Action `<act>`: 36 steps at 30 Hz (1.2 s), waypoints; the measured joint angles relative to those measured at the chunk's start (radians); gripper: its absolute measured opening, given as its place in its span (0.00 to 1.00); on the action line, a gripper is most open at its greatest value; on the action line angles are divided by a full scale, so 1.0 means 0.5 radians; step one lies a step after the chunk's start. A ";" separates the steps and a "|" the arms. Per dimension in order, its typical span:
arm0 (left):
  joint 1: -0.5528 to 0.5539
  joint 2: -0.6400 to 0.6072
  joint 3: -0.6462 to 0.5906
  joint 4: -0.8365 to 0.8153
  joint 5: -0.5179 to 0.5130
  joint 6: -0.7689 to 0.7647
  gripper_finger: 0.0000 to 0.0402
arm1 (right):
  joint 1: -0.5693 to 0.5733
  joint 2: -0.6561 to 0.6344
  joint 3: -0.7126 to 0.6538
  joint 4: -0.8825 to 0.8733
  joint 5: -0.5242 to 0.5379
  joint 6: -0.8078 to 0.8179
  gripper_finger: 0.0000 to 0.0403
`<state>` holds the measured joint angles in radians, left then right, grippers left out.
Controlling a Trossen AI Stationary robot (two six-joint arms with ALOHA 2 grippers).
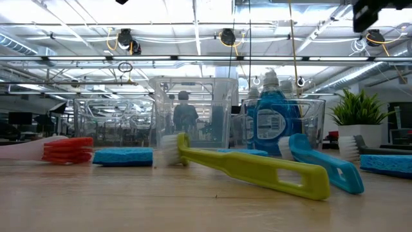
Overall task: Pick & Place Kitchen Sink Supplies
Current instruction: Put the orange dishwashing brush into the white bin
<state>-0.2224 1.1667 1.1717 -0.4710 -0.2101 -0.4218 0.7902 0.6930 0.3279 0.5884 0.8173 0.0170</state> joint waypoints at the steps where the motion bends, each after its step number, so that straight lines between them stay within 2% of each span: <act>1: -0.024 0.000 0.000 -0.005 -0.037 -0.022 0.66 | 0.049 0.001 -0.001 -0.037 0.039 0.060 0.00; 8: -0.170 0.000 0.000 -0.026 -0.256 -0.130 0.66 | 0.323 0.002 -0.001 -0.176 0.098 0.446 0.00; 20: -0.368 0.091 0.000 -0.067 -0.434 -0.451 0.66 | 0.570 0.002 -0.001 -0.297 0.099 0.731 0.00; 27: -0.484 0.232 -0.001 -0.509 -0.332 -1.181 0.66 | 0.666 0.000 -0.001 -0.350 0.100 0.774 0.00; 32: -0.583 0.326 -0.001 -0.895 -0.159 -1.784 0.66 | 0.696 -0.004 -0.001 -0.350 0.100 0.775 0.00; 36: -0.648 0.430 -0.001 -1.076 0.074 -2.181 0.66 | 0.703 -0.013 -0.001 -0.351 0.100 0.774 0.00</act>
<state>-0.5466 1.3816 1.1713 -1.0088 -0.1728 -1.5121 1.1419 0.6864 0.3275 0.4129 0.8673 0.4042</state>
